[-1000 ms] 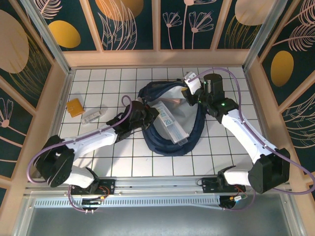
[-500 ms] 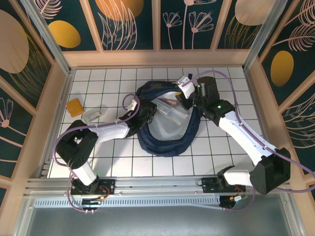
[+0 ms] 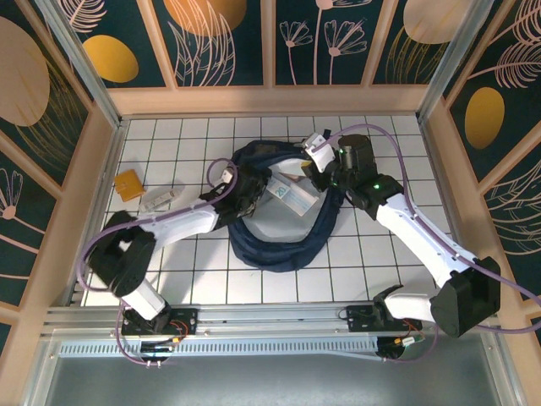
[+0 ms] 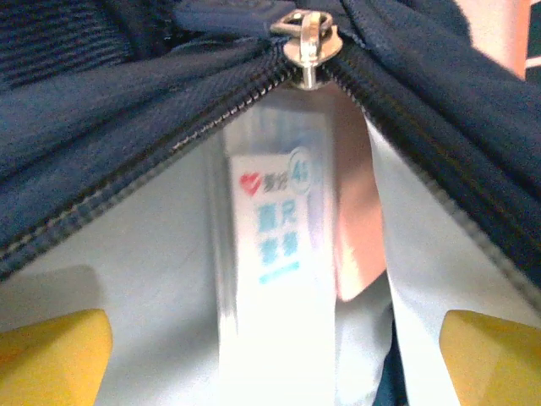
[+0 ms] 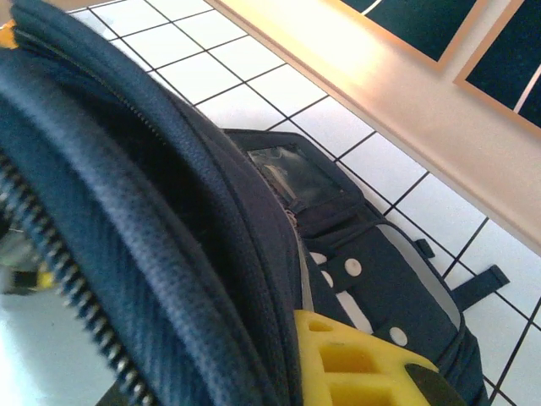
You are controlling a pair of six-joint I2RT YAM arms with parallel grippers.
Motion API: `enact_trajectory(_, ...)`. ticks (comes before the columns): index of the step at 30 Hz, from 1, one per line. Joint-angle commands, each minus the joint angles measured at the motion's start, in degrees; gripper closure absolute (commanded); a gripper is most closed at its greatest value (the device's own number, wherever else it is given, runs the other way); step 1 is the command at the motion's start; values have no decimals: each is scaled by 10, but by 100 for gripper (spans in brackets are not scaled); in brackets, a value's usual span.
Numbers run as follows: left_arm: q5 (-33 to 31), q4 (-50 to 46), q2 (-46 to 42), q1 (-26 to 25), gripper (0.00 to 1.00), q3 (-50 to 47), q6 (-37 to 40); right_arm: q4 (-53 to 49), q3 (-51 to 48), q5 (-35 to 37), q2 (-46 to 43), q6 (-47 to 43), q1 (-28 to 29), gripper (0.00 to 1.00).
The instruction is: Pack the student bag
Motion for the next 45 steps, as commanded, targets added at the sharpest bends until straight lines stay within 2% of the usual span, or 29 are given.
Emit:
enact_trajectory(1, 29, -100, -115, 15, 2, -80, 83, 40, 15, -9, -39, -10, -17, 100)
enact_trajectory(4, 64, -91, -239, 45, 6, -136, 189, 36, 4, -16, -47, -23, -29, 100)
enact_trajectory(8, 70, -110, -360, 79, 11, -134, 374, 36, -6, -46, -56, -47, -31, 100)
enact_trajectory(11, 73, -137, -364, 106, 12, -95, 511, 42, -16, -42, -61, -59, -30, 100)
enact_trajectory(13, 107, -158, -325, 123, 14, -57, 602, 43, -23, -27, -61, -70, -31, 100)
enact_trajectory(15, 123, -195, -276, 147, 16, -13, 623, 40, -25, -26, -58, -78, -31, 100)
enact_trajectory(17, 163, -184, -252, 153, 14, 4, 634, 34, -18, -39, -54, -79, -30, 100)
enact_trajectory(20, 301, -42, -258, 153, 12, -56, 593, 32, -10, -37, -42, -75, -30, 100)
enact_trajectory(22, 402, 125, -260, 149, 19, -140, 484, 28, -1, -23, -34, -74, -29, 100)
enact_trajectory(24, 439, 234, -260, 145, 22, -193, 419, 21, 8, -2, -26, -85, -32, 100)
enact_trajectory(25, 437, 235, -267, 144, 21, -201, 425, 16, 9, 6, -24, -100, -36, 100)
enact_trajectory(27, 412, 189, -292, 144, 17, -195, 488, 10, 5, -1, -24, -128, -56, 100)
enact_trajectory(29, 374, 135, -317, 146, 14, -180, 577, 21, -8, -40, -31, -151, -89, 100)
enact_trajectory(31, 320, 74, -326, 153, 13, -160, 650, 21, -16, -122, -33, -186, -126, 100)
enact_trajectory(32, 293, 59, -321, 169, 14, -156, 642, 11, -19, -160, -34, -219, -135, 100)
enact_trajectory(33, 317, 72, -311, 202, 15, -161, 622, -8, -23, -189, -34, -270, -137, 100)
enact_trajectory(34, 388, 109, -293, 244, 16, -167, 598, -22, -29, -203, -35, -317, -137, 100)
enact_trajectory(36, 491, 168, -250, 286, 17, -156, 579, -49, -34, -207, -35, -394, -134, 100)
enact_trajectory(40, 533, 67, -158, 289, 15, -42, 666, -57, -65, -142, -58, -502, -129, 100)
enact_trajectory(42, 559, 35, -118, 288, 20, -9, 724, -35, -92, -97, -74, -554, -136, 100)
enact_trajectory(43, 572, 35, -111, 286, 21, -9, 766, -22, -106, -78, -80, -574, -141, 100)
enact_trajectory(45, 547, 40, -123, 260, 18, -32, 890, -2, -136, -50, -92, -618, -151, 100)
